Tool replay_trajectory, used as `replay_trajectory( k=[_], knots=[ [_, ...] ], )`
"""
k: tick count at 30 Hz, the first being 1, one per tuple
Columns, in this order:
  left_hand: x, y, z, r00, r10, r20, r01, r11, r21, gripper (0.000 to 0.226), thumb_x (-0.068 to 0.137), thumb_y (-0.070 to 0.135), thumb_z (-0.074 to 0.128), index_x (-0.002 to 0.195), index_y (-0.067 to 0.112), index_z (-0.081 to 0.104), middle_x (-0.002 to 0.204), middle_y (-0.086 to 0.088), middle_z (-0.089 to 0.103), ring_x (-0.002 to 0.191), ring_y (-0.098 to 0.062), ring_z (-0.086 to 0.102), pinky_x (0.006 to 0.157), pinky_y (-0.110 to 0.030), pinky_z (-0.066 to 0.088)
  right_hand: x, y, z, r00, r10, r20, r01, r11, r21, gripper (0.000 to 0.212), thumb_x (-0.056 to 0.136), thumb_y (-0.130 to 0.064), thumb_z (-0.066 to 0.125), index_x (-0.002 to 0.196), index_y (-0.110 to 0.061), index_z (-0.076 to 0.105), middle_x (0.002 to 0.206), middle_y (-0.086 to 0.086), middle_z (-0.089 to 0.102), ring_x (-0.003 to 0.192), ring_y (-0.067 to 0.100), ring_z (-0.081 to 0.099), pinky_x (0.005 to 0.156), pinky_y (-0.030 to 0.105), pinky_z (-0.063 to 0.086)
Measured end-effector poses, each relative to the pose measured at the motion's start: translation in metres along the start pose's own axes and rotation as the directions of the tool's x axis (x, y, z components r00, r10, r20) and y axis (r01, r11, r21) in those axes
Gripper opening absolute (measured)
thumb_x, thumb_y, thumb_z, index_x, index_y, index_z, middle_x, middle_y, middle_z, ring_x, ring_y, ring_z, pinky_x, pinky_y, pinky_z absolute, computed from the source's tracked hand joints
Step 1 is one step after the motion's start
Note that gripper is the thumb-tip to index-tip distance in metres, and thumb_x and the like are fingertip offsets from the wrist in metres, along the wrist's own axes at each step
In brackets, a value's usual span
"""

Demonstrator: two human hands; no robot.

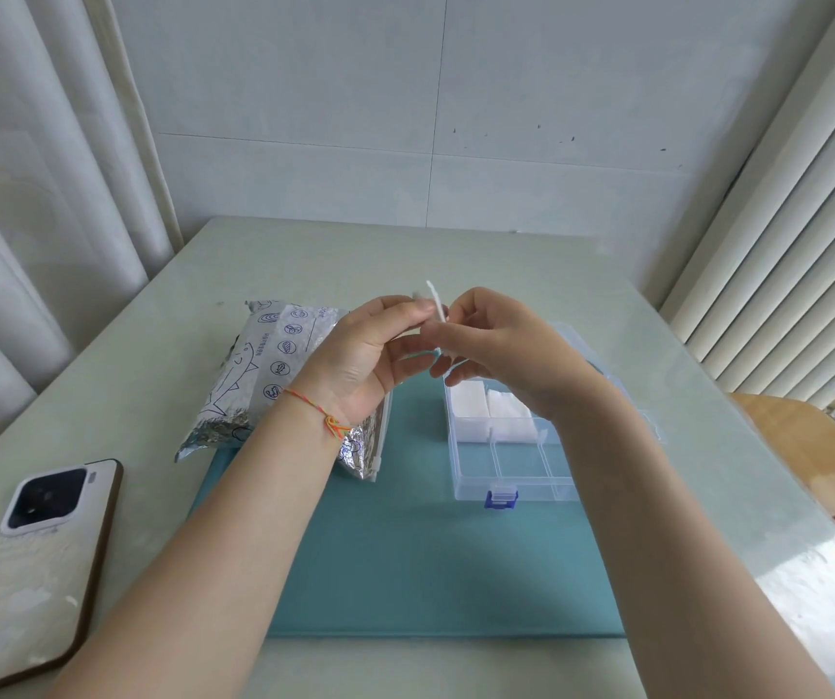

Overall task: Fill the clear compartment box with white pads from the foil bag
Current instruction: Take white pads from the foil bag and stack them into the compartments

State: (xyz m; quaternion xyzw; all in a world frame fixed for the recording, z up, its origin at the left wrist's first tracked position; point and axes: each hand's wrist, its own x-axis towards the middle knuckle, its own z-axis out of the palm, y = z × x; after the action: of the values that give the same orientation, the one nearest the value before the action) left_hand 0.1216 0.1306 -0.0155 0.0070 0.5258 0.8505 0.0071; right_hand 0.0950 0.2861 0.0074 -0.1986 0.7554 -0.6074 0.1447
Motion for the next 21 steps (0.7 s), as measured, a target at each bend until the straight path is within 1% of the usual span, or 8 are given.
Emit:
replay_trajectory(
  k=[4, 10, 13, 16, 17, 18, 20, 21],
  knots=[
    [0.001, -0.001, -0.001, 1.0, 0.006, 0.006, -0.006, 1.0, 0.013, 0.01, 0.086, 0.018, 0.064, 0.079, 0.013, 0.057, 0.065, 0.002, 0.064, 0.056, -0.01, 0.063, 0.053, -0.018, 0.053, 0.0, 0.0, 0.0, 1.0, 0.001, 0.0, -0.001, 1.0, 0.016, 0.024, 0.085, -0.013, 0.073, 0.089, -0.007, 0.05, 0.072, 0.013, 0.063, 0.07, 0.027, 0.067, 0.075, 0.042, 0.057],
    [0.003, -0.004, -0.004, 0.997, -0.017, 0.08, 0.01, 0.996, 0.085, 0.02, 0.075, 0.026, 0.07, 0.079, 0.009, 0.06, 0.071, -0.002, 0.064, 0.065, -0.014, 0.062, 0.065, -0.023, 0.055, -0.001, 0.001, 0.001, 0.998, 0.038, 0.054, -0.036, 0.999, -0.038, 0.025, 0.085, -0.015, 0.074, 0.094, -0.006, 0.052, 0.085, 0.019, 0.064, 0.073, 0.029, 0.067, 0.075, 0.041, 0.057],
    [0.003, -0.005, -0.005, 0.999, -0.033, 0.022, 0.031, 0.994, 0.104, 0.018, 0.078, 0.026, 0.07, 0.079, 0.009, 0.061, 0.069, -0.004, 0.064, 0.058, -0.013, 0.059, 0.057, -0.022, 0.053, -0.004, 0.0, 0.0, 0.993, 0.053, 0.103, -0.045, 0.996, -0.073, 0.031, 0.082, -0.015, 0.077, 0.098, -0.002, 0.052, 0.087, 0.019, 0.066, 0.076, 0.032, 0.07, 0.074, 0.036, 0.059],
    [0.004, -0.003, -0.007, 0.997, -0.079, -0.015, 0.08, 0.994, 0.08, 0.011, 0.092, 0.021, 0.061, 0.085, 0.013, 0.064, 0.069, -0.001, 0.068, 0.05, -0.009, 0.059, 0.049, -0.018, 0.049, -0.007, -0.005, -0.002, 0.991, 0.056, 0.12, -0.03, 0.978, -0.205, 0.041, 0.079, -0.017, 0.08, 0.103, 0.002, 0.052, 0.099, 0.018, 0.067, 0.073, 0.027, 0.073, 0.063, 0.022, 0.055],
    [0.004, -0.002, -0.009, 0.995, -0.103, -0.018, 0.103, 0.993, 0.056, 0.012, 0.094, 0.019, 0.058, 0.086, 0.013, 0.065, 0.069, 0.0, 0.069, 0.05, -0.009, 0.06, 0.048, -0.017, 0.049, -0.008, -0.006, -0.001, 0.992, 0.05, 0.112, -0.021, 0.969, -0.246, 0.041, 0.079, -0.018, 0.08, 0.102, 0.0, 0.053, 0.101, 0.017, 0.067, 0.072, 0.026, 0.073, 0.061, 0.022, 0.054],
    [0.004, -0.002, -0.01, 0.992, -0.128, -0.016, 0.128, 0.991, 0.034, 0.013, 0.094, 0.018, 0.057, 0.086, 0.013, 0.066, 0.071, -0.002, 0.07, 0.052, -0.009, 0.061, 0.049, -0.016, 0.049, -0.007, -0.005, 0.0, 0.994, 0.041, 0.1, -0.012, 0.961, -0.276, 0.038, 0.079, -0.02, 0.08, 0.1, -0.002, 0.053, 0.099, 0.016, 0.068, 0.071, 0.025, 0.073, 0.064, 0.028, 0.057],
    [0.006, -0.004, -0.011, 0.987, -0.158, -0.009, 0.159, 0.987, 0.023, 0.013, 0.093, 0.019, 0.059, 0.092, 0.008, 0.067, 0.086, -0.009, 0.069, 0.062, -0.011, 0.06, 0.052, -0.016, 0.05, -0.005, -0.003, 0.003, 0.997, 0.028, 0.068, -0.006, 0.951, -0.308, 0.033, 0.081, -0.024, 0.079, 0.094, -0.007, 0.053, 0.092, 0.014, 0.069, 0.07, 0.027, 0.073, 0.077, 0.046, 0.059],
    [0.006, -0.006, -0.011, 0.987, -0.159, -0.004, 0.159, 0.987, 0.031, 0.017, 0.092, 0.021, 0.061, 0.098, 0.006, 0.065, 0.093, -0.012, 0.065, 0.068, -0.013, 0.058, 0.054, -0.016, 0.051, -0.004, -0.001, 0.005, 0.998, 0.03, 0.056, -0.011, 0.951, -0.31, 0.032, 0.082, -0.026, 0.077, 0.093, -0.008, 0.053, 0.09, 0.014, 0.069, 0.07, 0.028, 0.073, 0.079, 0.05, 0.058]
  ],
)
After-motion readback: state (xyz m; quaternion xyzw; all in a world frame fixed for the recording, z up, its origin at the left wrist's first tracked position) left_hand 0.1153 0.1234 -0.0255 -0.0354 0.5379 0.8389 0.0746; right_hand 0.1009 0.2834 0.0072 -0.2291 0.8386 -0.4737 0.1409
